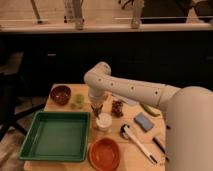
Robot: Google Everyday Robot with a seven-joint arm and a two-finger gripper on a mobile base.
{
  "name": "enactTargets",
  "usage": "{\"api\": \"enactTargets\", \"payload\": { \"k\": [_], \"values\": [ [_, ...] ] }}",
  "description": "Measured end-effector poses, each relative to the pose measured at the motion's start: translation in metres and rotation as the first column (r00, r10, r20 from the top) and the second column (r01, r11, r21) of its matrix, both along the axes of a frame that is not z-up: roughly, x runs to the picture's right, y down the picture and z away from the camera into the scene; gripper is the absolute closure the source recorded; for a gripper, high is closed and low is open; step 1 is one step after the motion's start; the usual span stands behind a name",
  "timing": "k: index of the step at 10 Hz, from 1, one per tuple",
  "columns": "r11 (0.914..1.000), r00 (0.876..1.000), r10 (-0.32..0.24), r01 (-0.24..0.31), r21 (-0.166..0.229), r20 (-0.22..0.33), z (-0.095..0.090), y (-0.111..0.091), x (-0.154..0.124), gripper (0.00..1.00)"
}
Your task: Place fork in metal cup
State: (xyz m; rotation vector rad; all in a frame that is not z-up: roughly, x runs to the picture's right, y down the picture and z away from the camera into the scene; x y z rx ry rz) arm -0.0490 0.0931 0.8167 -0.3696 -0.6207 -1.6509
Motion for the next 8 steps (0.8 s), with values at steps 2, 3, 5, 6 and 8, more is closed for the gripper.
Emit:
{"api": "enactTargets", "payload": {
  "k": [2,3,5,6,8],
  "values": [
    [1.0,1.0,0.0,0.0,-0.002,0.001,-0.0037,0.0023,-0.0009,1.0],
    [1.0,1.0,-0.001,0.001,-0.002,0.001,-0.0059,0.0029,-0.0014,1.0],
    [1.0,1.0,-0.003,0.003,-0.005,-0.002,-0.007,0.0038,-0.0006,1.0],
    [1.0,1.0,0.001,-0.001,-0.004,-0.005,-0.006,0.0019,0.0007,1.0],
    [1.0,1.0,0.001,-0.001,-0.003,-0.009,-0.0044,-0.0008,0.0033,1.0]
  ]
}}
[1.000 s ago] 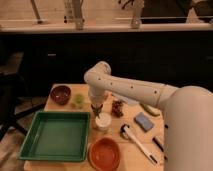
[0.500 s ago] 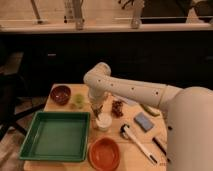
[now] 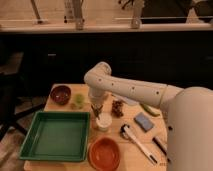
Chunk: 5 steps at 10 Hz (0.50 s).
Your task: Place fork in metal cup
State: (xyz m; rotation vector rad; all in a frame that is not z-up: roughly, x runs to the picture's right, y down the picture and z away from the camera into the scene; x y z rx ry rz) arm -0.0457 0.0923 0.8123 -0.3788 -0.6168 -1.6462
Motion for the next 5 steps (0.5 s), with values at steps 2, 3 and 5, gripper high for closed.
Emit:
{"api": "enactTargets", "payload": {
  "k": [2,3,5],
  "values": [
    [1.0,1.0,0.005,-0.005,0.001,-0.003,0.0022,-0.0019,0.0031,1.0],
    [1.0,1.0,0.008,-0.008,0.0,-0.002,0.0037,-0.0018,0.0036,1.0],
    [1.0,1.0,0.006,-0.006,-0.006,0.009,0.0065,-0.0014,0.0036,1.0]
  ]
}}
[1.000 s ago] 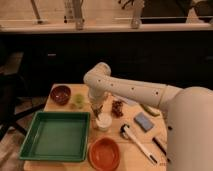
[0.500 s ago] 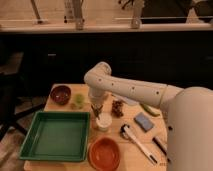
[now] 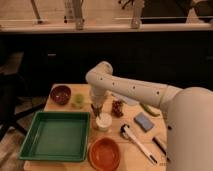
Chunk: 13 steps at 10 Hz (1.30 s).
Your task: Place fork in metal cup
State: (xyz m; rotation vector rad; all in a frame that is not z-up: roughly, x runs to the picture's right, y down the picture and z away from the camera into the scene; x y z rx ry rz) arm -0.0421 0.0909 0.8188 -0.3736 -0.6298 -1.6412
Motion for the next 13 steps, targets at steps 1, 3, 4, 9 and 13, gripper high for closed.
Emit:
{"api": "enactTargets", "payload": {
  "k": [1,3,4,9,13],
  "values": [
    [1.0,1.0,0.0,0.0,0.0,0.0,-0.0001,0.0,-0.0002,0.98],
    [1.0,1.0,0.0,0.0,0.0,0.001,-0.0001,0.0,-0.0002,0.78],
    [1.0,1.0,0.0,0.0,0.0,0.0,-0.0001,0.0,-0.0001,0.7],
    [1.0,1.0,0.001,-0.001,-0.001,0.0,0.0004,0.0005,-0.0001,0.23],
    [1.0,1.0,0.001,-0.001,-0.001,0.0,0.0004,0.0005,0.0,0.2]
  ]
}}
